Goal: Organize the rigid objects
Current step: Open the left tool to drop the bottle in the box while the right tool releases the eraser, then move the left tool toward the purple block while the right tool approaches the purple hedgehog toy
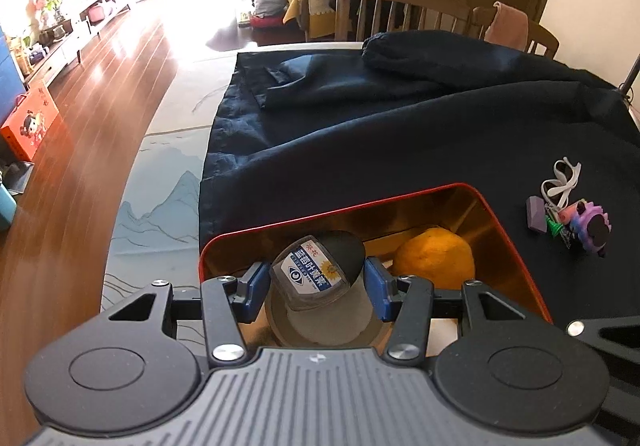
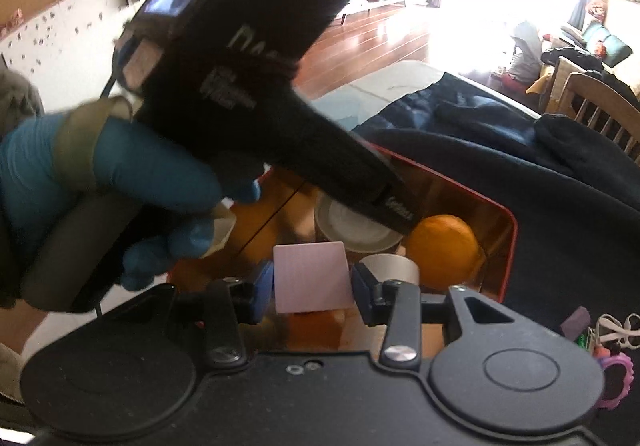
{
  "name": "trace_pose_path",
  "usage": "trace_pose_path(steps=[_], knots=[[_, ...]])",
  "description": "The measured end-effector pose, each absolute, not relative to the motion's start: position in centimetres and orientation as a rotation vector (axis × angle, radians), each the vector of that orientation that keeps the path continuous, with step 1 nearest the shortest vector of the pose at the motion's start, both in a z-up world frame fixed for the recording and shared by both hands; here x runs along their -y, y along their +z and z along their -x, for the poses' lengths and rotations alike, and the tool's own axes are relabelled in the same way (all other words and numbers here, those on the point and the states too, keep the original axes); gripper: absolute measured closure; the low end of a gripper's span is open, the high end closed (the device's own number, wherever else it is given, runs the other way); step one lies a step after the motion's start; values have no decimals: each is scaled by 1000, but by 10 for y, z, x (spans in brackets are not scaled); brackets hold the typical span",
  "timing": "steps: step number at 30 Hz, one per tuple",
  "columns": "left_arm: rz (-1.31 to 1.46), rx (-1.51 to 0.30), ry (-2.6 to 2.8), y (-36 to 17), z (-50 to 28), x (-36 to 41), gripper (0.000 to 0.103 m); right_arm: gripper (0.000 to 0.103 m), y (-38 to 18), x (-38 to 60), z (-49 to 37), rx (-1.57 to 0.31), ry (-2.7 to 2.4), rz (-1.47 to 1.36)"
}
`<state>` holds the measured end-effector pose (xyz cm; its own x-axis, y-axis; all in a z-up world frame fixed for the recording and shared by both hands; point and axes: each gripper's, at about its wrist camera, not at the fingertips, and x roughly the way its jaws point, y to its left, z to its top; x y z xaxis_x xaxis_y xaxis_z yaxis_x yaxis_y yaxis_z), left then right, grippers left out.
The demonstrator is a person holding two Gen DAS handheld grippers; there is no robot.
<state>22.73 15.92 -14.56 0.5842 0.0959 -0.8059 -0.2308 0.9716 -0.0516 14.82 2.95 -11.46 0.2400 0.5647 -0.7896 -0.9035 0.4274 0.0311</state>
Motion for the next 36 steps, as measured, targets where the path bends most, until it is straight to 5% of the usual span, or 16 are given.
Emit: trace_pose_path(steps=[20,25,36], knots=[[147,-938,195,-150,-226,-158,52,56,-124,-23,-140,-903,1047,472],[191,-920,204,-146,-220,-162,38,46,-117,-18,-143,-890,1038,442],[203,-874,217,-126,-199,-150,38,39,-93,7,-136,-836,1004,371]])
